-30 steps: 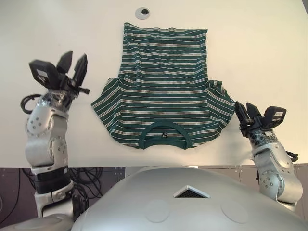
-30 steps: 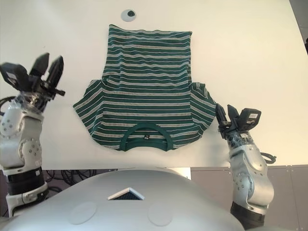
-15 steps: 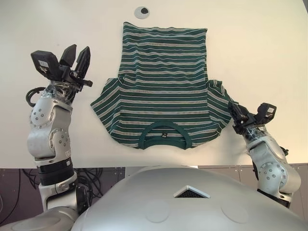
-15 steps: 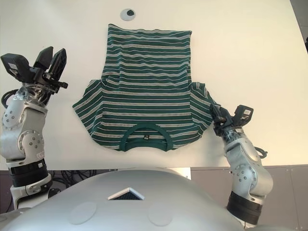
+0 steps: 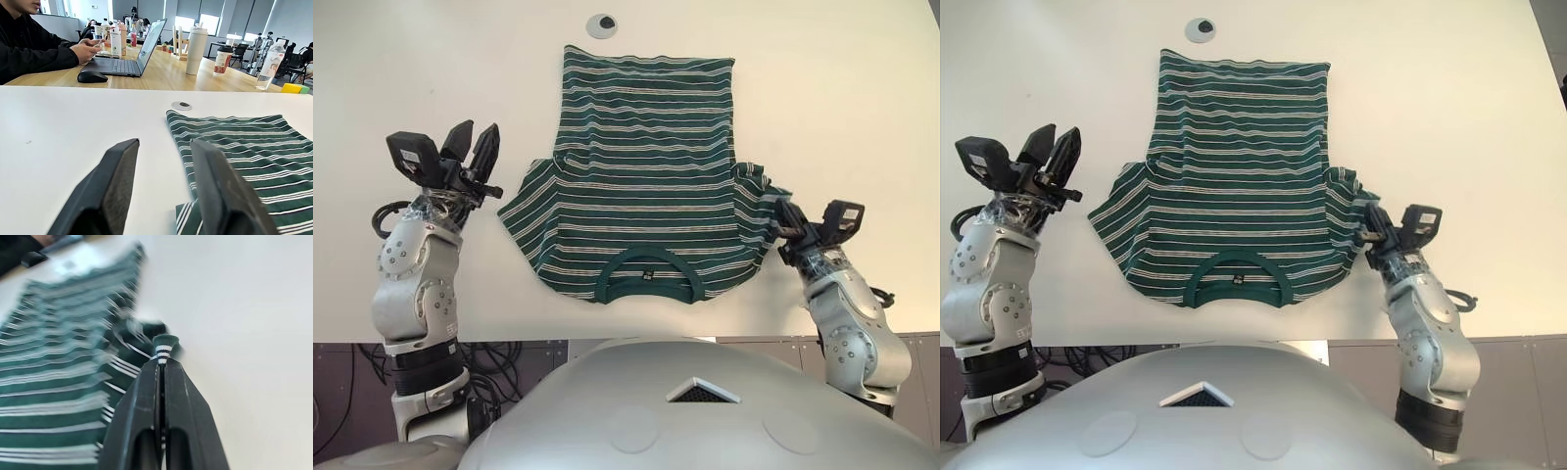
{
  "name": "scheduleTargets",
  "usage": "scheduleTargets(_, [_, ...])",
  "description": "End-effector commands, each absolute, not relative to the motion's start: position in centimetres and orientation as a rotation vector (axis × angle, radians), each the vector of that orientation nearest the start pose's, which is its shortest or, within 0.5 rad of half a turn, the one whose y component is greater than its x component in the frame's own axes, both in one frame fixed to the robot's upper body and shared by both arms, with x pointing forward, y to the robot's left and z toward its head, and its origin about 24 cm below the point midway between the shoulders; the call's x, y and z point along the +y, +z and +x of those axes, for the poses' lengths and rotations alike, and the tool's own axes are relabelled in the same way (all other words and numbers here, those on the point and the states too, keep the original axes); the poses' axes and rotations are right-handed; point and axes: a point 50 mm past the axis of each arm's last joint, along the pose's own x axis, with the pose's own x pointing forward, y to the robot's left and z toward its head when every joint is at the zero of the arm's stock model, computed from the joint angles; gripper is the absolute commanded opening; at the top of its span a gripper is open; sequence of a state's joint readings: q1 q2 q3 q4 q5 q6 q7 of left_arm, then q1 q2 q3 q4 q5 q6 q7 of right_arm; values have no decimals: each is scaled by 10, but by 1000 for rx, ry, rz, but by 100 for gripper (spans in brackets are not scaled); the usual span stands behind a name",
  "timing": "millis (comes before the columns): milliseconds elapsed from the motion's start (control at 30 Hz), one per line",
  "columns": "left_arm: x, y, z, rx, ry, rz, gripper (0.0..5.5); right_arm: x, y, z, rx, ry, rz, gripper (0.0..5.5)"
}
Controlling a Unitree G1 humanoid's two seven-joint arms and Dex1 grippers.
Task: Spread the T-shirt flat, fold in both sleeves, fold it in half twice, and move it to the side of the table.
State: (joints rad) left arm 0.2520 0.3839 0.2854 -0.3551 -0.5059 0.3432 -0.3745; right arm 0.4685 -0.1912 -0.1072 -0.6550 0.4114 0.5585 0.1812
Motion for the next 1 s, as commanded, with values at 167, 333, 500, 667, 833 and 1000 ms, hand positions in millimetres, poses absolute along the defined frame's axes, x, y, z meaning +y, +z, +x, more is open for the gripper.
scheduleTargets(167, [252,76,196,157,-224,-63,191,-145,61,143,398,435,9,3])
scheduleTargets(333, [251,73,196,167,-234,-56,191,-141,50,135,459,536,-67,3])
scheduleTargets(500, [250,72,198,177,-253,-50,191,-138,45,136,475,599,-88,3])
scheduleTargets(667, [252,72,200,192,-250,-72,191,-136,45,137,484,592,-17,47])
scheduleTargets(833, [260,64,193,249,-194,-187,245,-129,58,129,464,646,57,130])
scheduleTargets(1000, [266,50,172,384,-148,-466,288,-145,98,130,245,521,243,153])
